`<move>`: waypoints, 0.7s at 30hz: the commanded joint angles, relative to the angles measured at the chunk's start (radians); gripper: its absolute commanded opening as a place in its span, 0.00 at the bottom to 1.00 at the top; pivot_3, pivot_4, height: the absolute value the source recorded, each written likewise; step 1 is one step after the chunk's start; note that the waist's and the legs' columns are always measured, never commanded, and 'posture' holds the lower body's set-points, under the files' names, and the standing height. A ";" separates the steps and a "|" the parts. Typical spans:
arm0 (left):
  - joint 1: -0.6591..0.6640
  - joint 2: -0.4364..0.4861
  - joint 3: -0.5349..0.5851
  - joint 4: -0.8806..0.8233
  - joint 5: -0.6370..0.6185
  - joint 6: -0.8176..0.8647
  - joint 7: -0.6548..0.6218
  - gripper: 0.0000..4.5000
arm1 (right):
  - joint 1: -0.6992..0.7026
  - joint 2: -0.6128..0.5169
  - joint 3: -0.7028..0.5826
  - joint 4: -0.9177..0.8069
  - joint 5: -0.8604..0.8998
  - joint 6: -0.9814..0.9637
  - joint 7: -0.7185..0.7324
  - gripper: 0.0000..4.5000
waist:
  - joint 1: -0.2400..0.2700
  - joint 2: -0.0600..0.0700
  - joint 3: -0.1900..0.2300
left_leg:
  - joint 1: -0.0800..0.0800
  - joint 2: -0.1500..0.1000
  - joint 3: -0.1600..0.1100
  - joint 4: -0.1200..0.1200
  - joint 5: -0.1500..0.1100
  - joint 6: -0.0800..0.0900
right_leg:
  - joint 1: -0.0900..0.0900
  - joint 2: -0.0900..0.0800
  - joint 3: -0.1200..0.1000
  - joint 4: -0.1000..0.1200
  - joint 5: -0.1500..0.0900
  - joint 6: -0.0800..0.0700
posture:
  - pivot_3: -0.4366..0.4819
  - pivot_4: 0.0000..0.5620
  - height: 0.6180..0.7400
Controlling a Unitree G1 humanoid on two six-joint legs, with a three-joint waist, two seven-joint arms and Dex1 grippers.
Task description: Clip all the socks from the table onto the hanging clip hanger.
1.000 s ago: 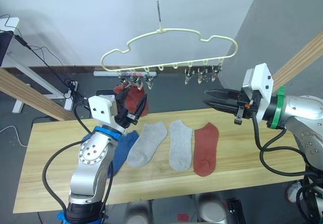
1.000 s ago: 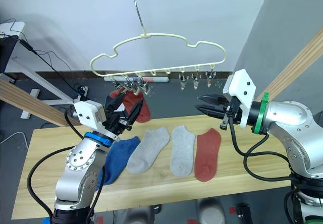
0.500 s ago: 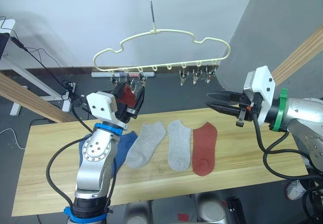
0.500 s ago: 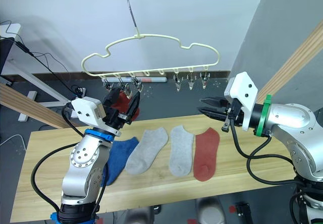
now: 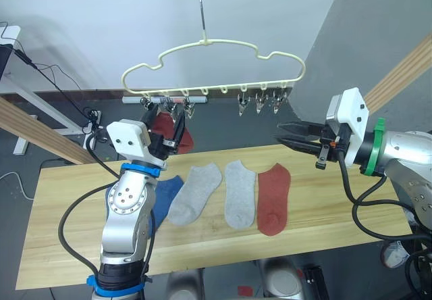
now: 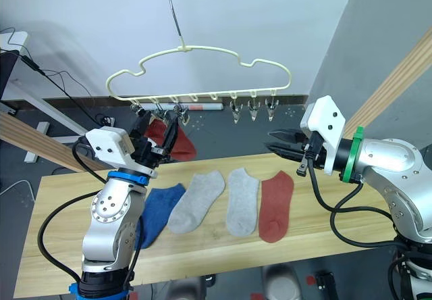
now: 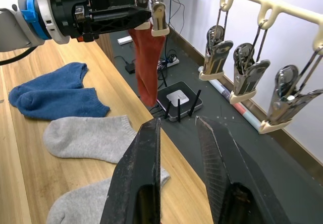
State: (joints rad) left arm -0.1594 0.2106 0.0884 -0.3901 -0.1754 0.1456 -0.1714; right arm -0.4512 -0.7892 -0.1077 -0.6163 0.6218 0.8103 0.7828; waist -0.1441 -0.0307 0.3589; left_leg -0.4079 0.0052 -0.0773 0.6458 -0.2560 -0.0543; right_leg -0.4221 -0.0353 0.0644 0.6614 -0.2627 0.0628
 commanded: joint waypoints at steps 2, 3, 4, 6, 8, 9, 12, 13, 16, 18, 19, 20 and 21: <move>-0.011 -0.002 0.007 -0.041 -0.003 -0.006 0.006 0.68 | -0.003 -0.009 -0.019 -0.026 0.014 -0.023 -0.003 0.25 | 0.000 0.000 0.000 | 0.000 0.000 0.000 0.000 0.000 0.000 | 0.000 0.000 0.000 0.000 0.000 0.000 | 0.15 0.67 1.00; -0.012 -0.002 0.008 -0.041 -0.004 -0.006 0.006 0.68 | -0.004 -0.010 -0.018 -0.026 0.014 -0.024 -0.002 0.25 | 0.000 0.000 0.000 | 0.000 0.000 0.000 0.000 0.000 0.000 | 0.000 0.000 0.000 0.000 0.000 0.000 | 0.15 0.67 1.00; -0.013 -0.002 0.008 -0.042 -0.006 -0.007 0.005 0.64 | -0.002 -0.010 -0.018 -0.026 0.015 -0.023 -0.003 0.25 | 0.000 0.000 0.000 | 0.000 0.000 0.000 0.000 0.000 0.000 | 0.000 0.000 0.000 0.000 0.000 0.000 | 0.15 0.67 1.00; -0.014 -0.004 0.009 -0.043 -0.011 -0.010 0.004 0.53 | 0.000 -0.010 -0.019 -0.029 0.016 -0.022 -0.003 0.26 | 0.000 0.000 0.000 | 0.000 0.000 0.000 0.000 0.000 0.000 | 0.000 0.000 0.000 0.000 0.000 0.000 | 0.15 0.67 1.00; -0.013 -0.003 0.007 -0.046 -0.009 -0.013 0.004 0.41 | 0.002 -0.012 -0.020 -0.030 0.018 -0.020 -0.003 0.26 | 0.000 0.000 0.000 | 0.000 0.000 0.000 0.000 0.000 0.000 | 0.000 0.000 0.000 0.000 0.000 0.000 | 0.15 0.67 1.00; -0.015 -0.002 0.003 -0.046 -0.003 -0.012 0.004 0.34 | 0.002 -0.012 -0.020 -0.030 0.020 -0.018 -0.003 0.26 | 0.000 0.000 0.000 | 0.000 0.000 0.000 0.000 0.000 0.000 | 0.000 0.000 0.000 0.000 0.000 0.000 | 0.15 0.67 1.00; -0.027 -0.001 0.000 -0.042 0.001 -0.007 0.007 0.34 | 0.001 -0.013 -0.017 -0.028 0.021 -0.019 -0.002 0.26 | 0.000 0.000 0.000 | 0.000 0.000 0.000 0.000 0.000 0.000 | 0.000 0.000 0.000 0.000 0.000 0.000 | 0.15 0.67 1.00; -0.031 -0.001 0.002 -0.040 0.002 -0.007 0.008 0.34 | 0.001 -0.013 -0.017 -0.028 0.021 -0.020 -0.002 0.26 | 0.000 0.000 0.000 | 0.000 0.000 0.000 0.000 0.000 0.000 | 0.000 0.000 0.000 0.000 0.000 0.000 | 0.15 0.67 1.00; -0.032 0.002 0.004 -0.042 0.003 -0.007 0.006 0.34 | 0.003 -0.013 -0.016 -0.028 0.022 -0.020 -0.003 0.26 | 0.000 0.000 0.000 | 0.000 0.000 0.000 0.000 0.000 0.000 | 0.000 0.000 0.000 0.000 0.000 0.000 | 0.16 0.67 1.00; -0.034 0.004 0.004 -0.048 0.001 -0.005 0.004 0.34 | 0.005 -0.014 -0.015 -0.029 0.022 -0.021 -0.002 0.26 | 0.000 0.000 0.000 | 0.000 0.000 0.000 0.000 0.000 0.000 | 0.000 0.000 0.000 0.000 0.000 0.000 | 0.16 0.67 1.00; -0.036 0.004 0.005 -0.052 -0.004 -0.002 0.002 0.34 | 0.006 -0.013 -0.014 -0.029 0.022 -0.021 -0.002 0.26 | 0.000 0.000 0.000 | 0.000 0.000 0.000 0.000 0.000 0.000 | 0.000 0.000 0.000 0.000 0.000 0.000 | 0.16 0.67 1.00; -0.038 0.004 0.005 -0.053 -0.007 0.000 0.001 0.34 | 0.006 -0.013 -0.013 -0.028 0.022 -0.021 -0.002 0.26 | 0.000 0.000 0.000 | 0.000 0.000 0.000 0.000 0.000 0.000 | 0.000 0.000 0.000 0.000 0.000 0.000 | 0.16 0.67 1.00; -0.038 0.005 0.004 -0.053 -0.007 -0.002 -0.001 0.34 | 0.005 -0.012 -0.012 -0.028 0.022 -0.022 -0.003 0.26 | 0.000 0.000 0.000 | 0.000 0.000 0.000 0.000 0.000 0.000 | 0.000 0.000 0.000 0.000 0.000 0.000 | 0.16 0.67 1.00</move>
State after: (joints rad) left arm -0.1928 0.2111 0.0860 -0.3916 -0.1792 0.1496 -0.1676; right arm -0.4511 -0.7893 -0.1053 -0.6152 0.6327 0.8059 0.7817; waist -0.1442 -0.0308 0.3590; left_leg -0.4079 0.0052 -0.0773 0.6460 -0.2559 -0.0543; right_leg -0.4221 -0.0353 0.0645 0.6618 -0.2627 0.0629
